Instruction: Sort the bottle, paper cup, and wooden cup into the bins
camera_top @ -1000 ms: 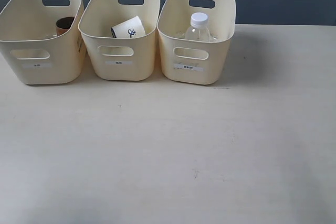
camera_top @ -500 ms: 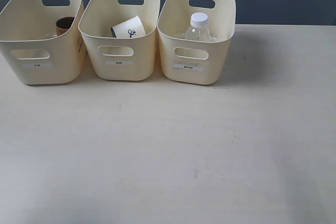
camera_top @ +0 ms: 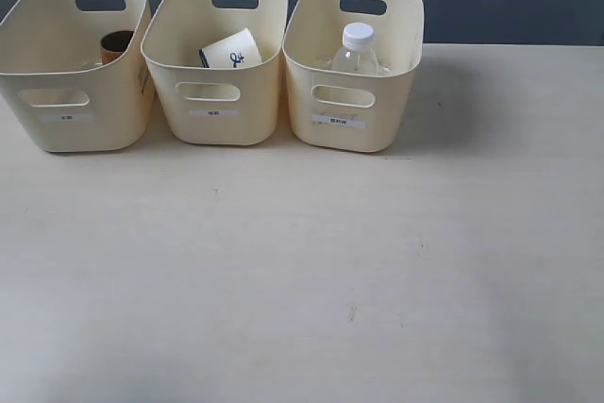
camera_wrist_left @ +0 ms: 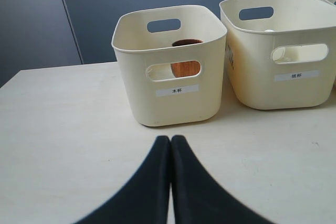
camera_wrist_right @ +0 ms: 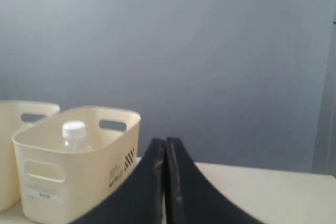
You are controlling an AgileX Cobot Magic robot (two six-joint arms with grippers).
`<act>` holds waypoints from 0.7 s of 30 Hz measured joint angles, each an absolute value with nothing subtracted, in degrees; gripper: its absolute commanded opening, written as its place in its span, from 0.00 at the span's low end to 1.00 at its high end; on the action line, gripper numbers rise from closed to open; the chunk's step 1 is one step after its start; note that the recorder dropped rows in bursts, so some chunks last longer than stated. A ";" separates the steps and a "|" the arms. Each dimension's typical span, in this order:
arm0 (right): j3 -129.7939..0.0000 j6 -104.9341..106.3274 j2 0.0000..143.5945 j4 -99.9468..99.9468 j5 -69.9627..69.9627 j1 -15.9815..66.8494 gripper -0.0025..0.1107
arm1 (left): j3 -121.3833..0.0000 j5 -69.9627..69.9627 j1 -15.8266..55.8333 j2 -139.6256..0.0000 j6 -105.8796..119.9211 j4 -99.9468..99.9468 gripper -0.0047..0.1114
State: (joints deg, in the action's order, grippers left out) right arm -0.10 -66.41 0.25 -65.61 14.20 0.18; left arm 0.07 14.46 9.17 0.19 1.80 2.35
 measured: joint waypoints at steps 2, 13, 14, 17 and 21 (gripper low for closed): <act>-0.10 -53.57 0.25 -52.29 16.05 0.30 0.02 | 0.07 14.46 9.17 0.19 1.80 2.35 0.04; -0.10 -42.19 0.25 -38.12 12.47 1.25 0.02 | 0.07 14.46 9.17 0.19 1.80 2.35 0.04; -0.10 -38.57 0.25 -32.75 11.87 1.47 0.02 | 0.07 14.46 9.17 0.19 1.80 2.35 0.04; -0.10 -17.42 0.25 -10.93 8.68 2.50 0.02 | 0.07 14.46 9.17 0.19 1.80 2.35 0.04; -0.10 0.38 0.25 3.39 2.16 3.18 0.02 | 0.07 14.46 9.17 0.19 1.80 2.35 0.04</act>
State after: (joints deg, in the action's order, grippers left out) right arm -0.10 0.38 0.25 3.39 2.16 3.18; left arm 0.07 14.46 9.17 0.19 1.80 2.35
